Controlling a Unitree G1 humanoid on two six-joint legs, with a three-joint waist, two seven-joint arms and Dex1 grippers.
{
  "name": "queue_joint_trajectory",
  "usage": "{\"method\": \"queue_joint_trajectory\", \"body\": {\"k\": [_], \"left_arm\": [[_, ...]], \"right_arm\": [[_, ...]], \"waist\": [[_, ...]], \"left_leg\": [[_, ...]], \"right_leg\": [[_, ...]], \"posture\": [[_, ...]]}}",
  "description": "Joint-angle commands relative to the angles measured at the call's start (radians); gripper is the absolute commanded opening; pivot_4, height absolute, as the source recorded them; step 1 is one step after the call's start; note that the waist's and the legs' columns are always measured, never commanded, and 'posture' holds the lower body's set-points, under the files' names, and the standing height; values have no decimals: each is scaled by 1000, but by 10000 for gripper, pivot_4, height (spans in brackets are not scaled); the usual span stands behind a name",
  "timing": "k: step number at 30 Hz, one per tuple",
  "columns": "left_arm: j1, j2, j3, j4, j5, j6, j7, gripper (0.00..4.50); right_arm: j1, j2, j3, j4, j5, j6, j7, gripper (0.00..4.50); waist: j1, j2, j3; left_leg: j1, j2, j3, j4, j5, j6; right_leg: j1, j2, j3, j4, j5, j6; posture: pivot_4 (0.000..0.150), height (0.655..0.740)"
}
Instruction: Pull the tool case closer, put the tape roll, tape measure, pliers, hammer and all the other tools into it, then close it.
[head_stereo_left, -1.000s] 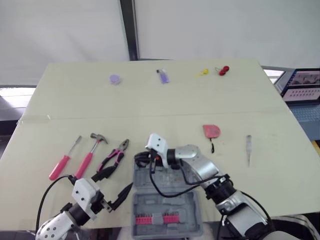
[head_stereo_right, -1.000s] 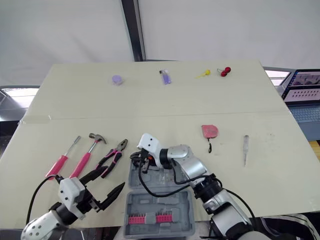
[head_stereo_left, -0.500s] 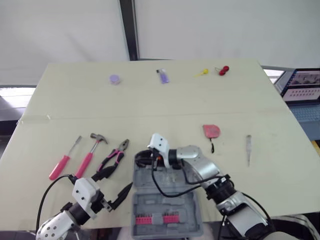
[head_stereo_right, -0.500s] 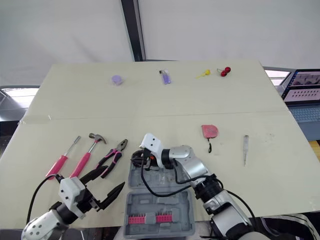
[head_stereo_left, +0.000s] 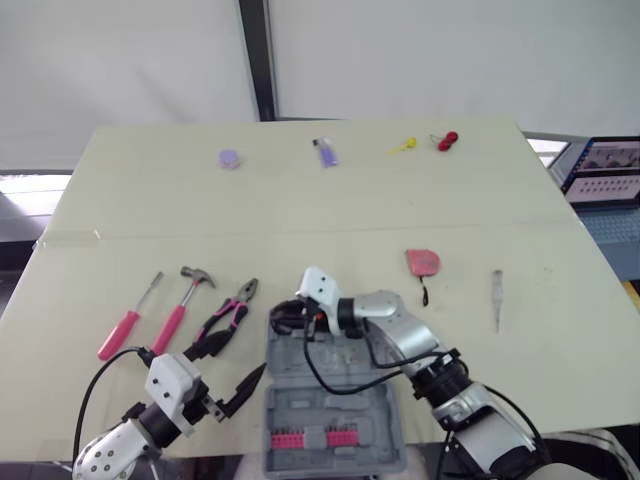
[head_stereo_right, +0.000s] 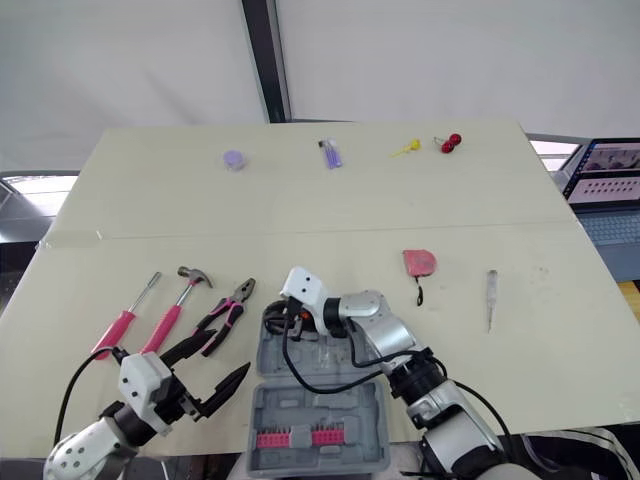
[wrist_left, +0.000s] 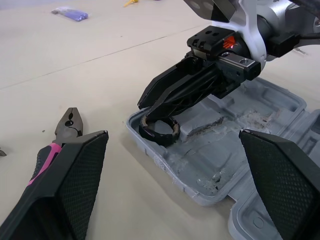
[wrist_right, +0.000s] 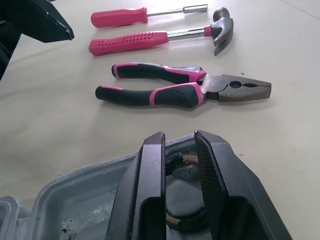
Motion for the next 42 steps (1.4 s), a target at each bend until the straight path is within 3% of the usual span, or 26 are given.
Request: {"method": "queue_joint_trajectory", "body": {"k": [1,13,22,28,31,34,37,42], "left_arm": [[-2,7,-8,-16,7,-2,8,45000],[-2,8,-16,-20,15,1,19,45000],[-4,9,-13,-19,17,1,22,45000],[-6,24,-18,-24,5,32,9,45000],[-26,42,5,-63,-73,122,12,45000],[-59,108,81,-89,-128,234,20,45000],[-89,181,222,-58,-214,325,21,45000],[-105,304,449,84,-274,381,-48,45000]], "right_arm": [[-11,25,8,18,-10,-39,5,9794],[-22,27,34,167,-117,-105,-19,9794],[7,-4,98,245,-206,-134,-18,9794],[19,29,1,177,-84,-148,22,9794],[6,29,-100,50,48,-92,64,9794],[-14,-33,-210,-146,205,91,104,9794],[-15,-176,-325,-330,347,281,139,9794],[138,-528,-456,-399,384,355,260,33024]], "waist": [[0,0,0],[-1,1,0],[-6,8,-8],[-3,10,-10],[-1,10,-9],[3,10,-6],[5,10,-6],[8,8,-6]], "left_leg": [[0,0,0,0,0,0],[0,0,0,0,0,0],[3,0,1,-1,0,0],[3,0,1,-1,0,0],[2,0,1,-1,0,0],[0,0,0,0,0,0],[0,0,0,1,0,0],[0,0,0,-1,-3,1]], "right_leg": [[0,0,0,0,0,0],[0,0,0,0,0,0],[1,0,1,0,0,0],[2,0,1,0,0,0],[2,0,1,0,0,0],[0,0,1,0,0,0],[0,0,1,0,0,0],[1,1,0,-3,0,0]], "posture": [[1500,7400],[1500,7400],[1500,7400],[1500,7400],[1500,7400],[1500,7400],[1500,7400],[1500,7400]]}}
